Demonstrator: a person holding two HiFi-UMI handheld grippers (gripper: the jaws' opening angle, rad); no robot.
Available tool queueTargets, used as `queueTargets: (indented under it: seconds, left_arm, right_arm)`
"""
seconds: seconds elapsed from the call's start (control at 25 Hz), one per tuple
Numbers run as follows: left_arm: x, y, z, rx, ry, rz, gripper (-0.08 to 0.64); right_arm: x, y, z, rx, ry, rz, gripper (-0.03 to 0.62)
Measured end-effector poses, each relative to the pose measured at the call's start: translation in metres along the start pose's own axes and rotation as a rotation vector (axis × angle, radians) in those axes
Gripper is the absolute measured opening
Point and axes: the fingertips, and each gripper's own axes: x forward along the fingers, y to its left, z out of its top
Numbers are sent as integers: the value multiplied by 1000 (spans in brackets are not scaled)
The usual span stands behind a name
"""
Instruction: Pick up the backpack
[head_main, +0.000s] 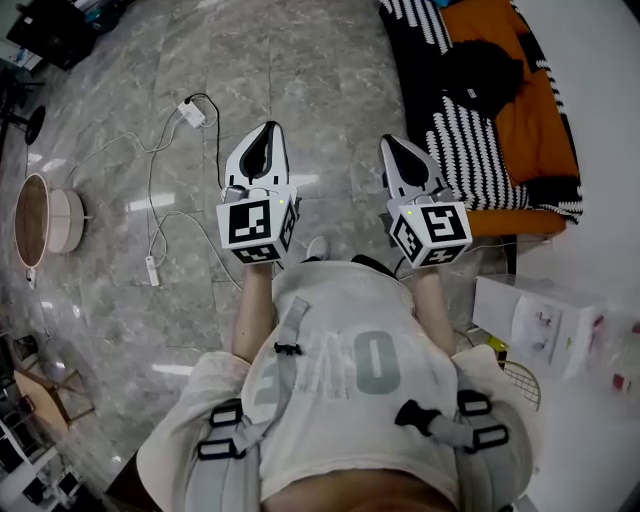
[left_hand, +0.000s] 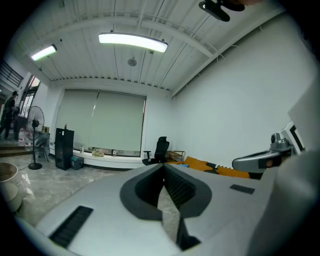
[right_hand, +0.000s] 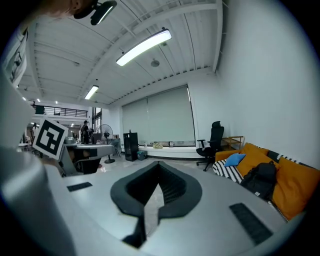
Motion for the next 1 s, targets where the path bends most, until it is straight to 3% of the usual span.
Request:
queueTargets:
  seconds: [0.2, 0.6, 0.84, 1.0]
  left_arm:
    - [19, 39, -4, -11, -7, 19, 20]
    - [93, 71, -14, -10, -19, 48, 20]
    - [179, 80, -38, -22, 44, 34, 20]
    - [261, 88, -20, -30, 43, 30, 20]
  right_arm:
    - [29, -4, -2, -6, -5, -32, 6]
    - [105, -52, -12, 37, -6, -15, 6]
    - [186, -96, -16, 72, 20, 22, 6]
    - [249, -144, 5, 68, 37, 37, 6]
